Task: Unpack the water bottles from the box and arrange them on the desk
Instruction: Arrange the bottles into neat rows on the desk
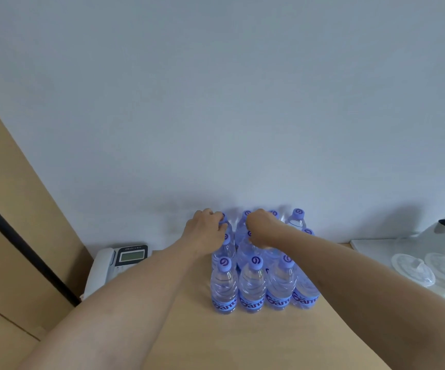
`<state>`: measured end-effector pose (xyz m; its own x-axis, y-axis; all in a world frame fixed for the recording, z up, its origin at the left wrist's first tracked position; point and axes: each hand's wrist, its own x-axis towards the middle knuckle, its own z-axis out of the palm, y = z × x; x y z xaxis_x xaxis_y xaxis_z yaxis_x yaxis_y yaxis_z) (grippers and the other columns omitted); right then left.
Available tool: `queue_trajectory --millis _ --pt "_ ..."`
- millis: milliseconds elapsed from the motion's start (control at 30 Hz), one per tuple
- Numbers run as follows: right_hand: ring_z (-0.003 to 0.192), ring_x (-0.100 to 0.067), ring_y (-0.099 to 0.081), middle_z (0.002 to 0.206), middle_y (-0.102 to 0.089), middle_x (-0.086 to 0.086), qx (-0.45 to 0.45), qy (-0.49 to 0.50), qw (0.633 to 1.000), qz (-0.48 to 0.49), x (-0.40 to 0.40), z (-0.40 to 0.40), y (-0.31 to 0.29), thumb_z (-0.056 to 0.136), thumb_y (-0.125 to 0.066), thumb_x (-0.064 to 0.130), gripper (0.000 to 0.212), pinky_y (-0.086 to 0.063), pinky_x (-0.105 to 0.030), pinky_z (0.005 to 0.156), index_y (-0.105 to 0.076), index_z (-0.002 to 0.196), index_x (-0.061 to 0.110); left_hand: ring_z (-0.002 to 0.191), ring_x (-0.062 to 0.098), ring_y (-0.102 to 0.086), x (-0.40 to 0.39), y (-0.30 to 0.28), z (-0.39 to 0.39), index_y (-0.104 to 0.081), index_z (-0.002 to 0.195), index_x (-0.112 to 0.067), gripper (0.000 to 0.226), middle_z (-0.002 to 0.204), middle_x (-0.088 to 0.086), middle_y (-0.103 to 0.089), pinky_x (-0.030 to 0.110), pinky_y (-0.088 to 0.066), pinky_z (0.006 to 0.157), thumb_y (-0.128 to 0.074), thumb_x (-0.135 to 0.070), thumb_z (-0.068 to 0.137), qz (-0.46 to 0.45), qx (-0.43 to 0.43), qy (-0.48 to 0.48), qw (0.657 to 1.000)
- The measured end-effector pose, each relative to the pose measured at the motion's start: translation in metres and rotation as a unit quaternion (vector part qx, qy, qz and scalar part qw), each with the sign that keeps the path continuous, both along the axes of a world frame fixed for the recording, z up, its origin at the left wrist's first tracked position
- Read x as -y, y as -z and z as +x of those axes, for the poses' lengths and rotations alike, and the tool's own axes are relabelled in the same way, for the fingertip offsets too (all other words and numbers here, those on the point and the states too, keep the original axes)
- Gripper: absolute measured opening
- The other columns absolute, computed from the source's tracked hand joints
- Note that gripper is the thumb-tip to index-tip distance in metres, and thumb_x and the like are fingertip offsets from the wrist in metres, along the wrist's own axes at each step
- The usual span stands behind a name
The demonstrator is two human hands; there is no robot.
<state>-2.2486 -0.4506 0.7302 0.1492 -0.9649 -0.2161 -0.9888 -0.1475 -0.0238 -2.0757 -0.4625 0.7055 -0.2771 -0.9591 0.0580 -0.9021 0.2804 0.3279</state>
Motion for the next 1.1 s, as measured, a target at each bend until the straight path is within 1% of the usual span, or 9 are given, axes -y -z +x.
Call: queue_trajectory --millis 133,300,433,533,600,700,833,967,1100 --pt "0.096 -0.030 -0.064 0.110 -0.065 -0.017 0.010 -0.030 0.999 0.022 0.003 -0.003 -0.002 0.083 -0.057 0.004 0.029 -0.057 -0.037 0.078 -0.068 0.111 0.002 0.109 0.027 -0.049 0.001 0.000 0.000 -0.057 0.124 -0.017 0.035 0.114 0.007 -0.054 0.042 -0.048 0.089 -0.042 -0.034 0.097 0.005 0.000 -0.006 1.000" --pt "0.049 -0.011 -0.038 0.061 -0.044 0.000 0.010 -0.019 1.000 -0.002 0.003 -0.001 0.003 0.085 -0.069 0.032 0.042 -0.028 -0.023 0.041 -0.043 0.058 0.013 0.106 0.028 -0.051 -0.002 0.002 0.000 -0.059 0.120 -0.016 0.033 0.111 0.007 -0.054 0.043 -0.048 0.089 -0.041 -0.035 0.098 0.010 0.006 -0.004 1.000" --pt "0.059 -0.019 -0.051 0.074 -0.056 -0.007 -0.017 -0.018 1.000 0.009 0.000 0.003 -0.001 0.083 -0.058 0.002 0.014 -0.042 -0.026 0.046 -0.059 0.070 0.005 0.107 0.027 -0.050 -0.003 0.002 0.001 -0.057 0.123 -0.016 0.034 0.114 0.008 -0.054 0.042 -0.048 0.089 -0.041 -0.032 0.098 0.007 0.012 -0.006 1.000" --pt "0.096 -0.030 -0.065 0.111 -0.067 -0.017 0.015 -0.035 0.999 0.026 0.001 0.002 -0.001 0.080 -0.055 -0.004 0.032 -0.057 -0.041 0.080 -0.069 0.109 0.000 0.109 0.027 -0.049 -0.002 0.002 0.002 -0.056 0.125 -0.015 0.034 0.117 0.008 -0.054 0.043 -0.047 0.090 -0.040 -0.029 0.098 0.014 0.011 -0.003 1.000" --pt "0.079 -0.023 -0.063 0.091 -0.068 -0.012 0.003 -0.044 0.999 0.018 0.001 0.003 -0.001 0.082 -0.069 0.013 0.014 -0.055 -0.035 0.066 -0.069 0.089 0.001 0.108 0.028 -0.050 -0.001 0.001 0.002 -0.056 0.125 -0.015 0.034 0.117 0.009 -0.054 0.043 -0.048 0.090 -0.041 -0.029 0.098 0.013 0.010 0.000 1.000" --pt "0.052 -0.011 -0.039 0.064 -0.044 -0.001 0.011 -0.016 1.000 -0.003 0.003 0.005 0.001 0.084 -0.072 0.034 0.044 -0.030 -0.023 0.043 -0.043 0.059 0.012 0.106 0.028 -0.050 -0.001 0.001 0.001 -0.057 0.122 -0.015 0.032 0.113 0.008 -0.054 0.042 -0.048 0.088 -0.041 -0.029 0.098 0.009 0.008 0.001 1.000" --pt "0.053 -0.012 -0.039 0.065 -0.043 -0.001 0.001 -0.011 1.000 -0.002 0.001 0.008 -0.001 0.087 -0.069 0.022 0.041 -0.032 -0.023 0.047 -0.041 0.058 0.013 0.104 0.027 -0.051 0.002 0.001 0.001 -0.058 0.120 -0.016 0.031 0.110 0.008 -0.053 0.041 -0.049 0.087 -0.042 -0.030 0.097 0.010 0.004 0.001 1.000" --pt "0.076 -0.025 -0.058 0.096 -0.060 -0.011 -0.008 -0.020 1.000 0.008 -0.002 0.009 -0.005 0.085 -0.063 0.005 0.003 -0.043 -0.025 0.052 -0.065 0.085 0.007 0.106 0.028 -0.050 0.002 0.003 0.003 -0.057 0.123 -0.015 0.033 0.112 0.009 -0.053 0.041 -0.048 0.088 -0.042 -0.030 0.098 0.010 0.005 0.000 1.000" --pt "0.075 -0.026 -0.054 0.091 -0.055 -0.009 -0.003 -0.024 1.000 0.005 -0.004 0.009 -0.006 0.083 -0.059 0.001 0.007 -0.038 -0.023 0.048 -0.062 0.083 0.007 0.108 0.027 -0.049 0.002 0.003 0.004 -0.057 0.126 -0.016 0.035 0.115 0.009 -0.053 0.042 -0.048 0.090 -0.042 -0.031 0.098 0.010 0.006 0.001 1.000"
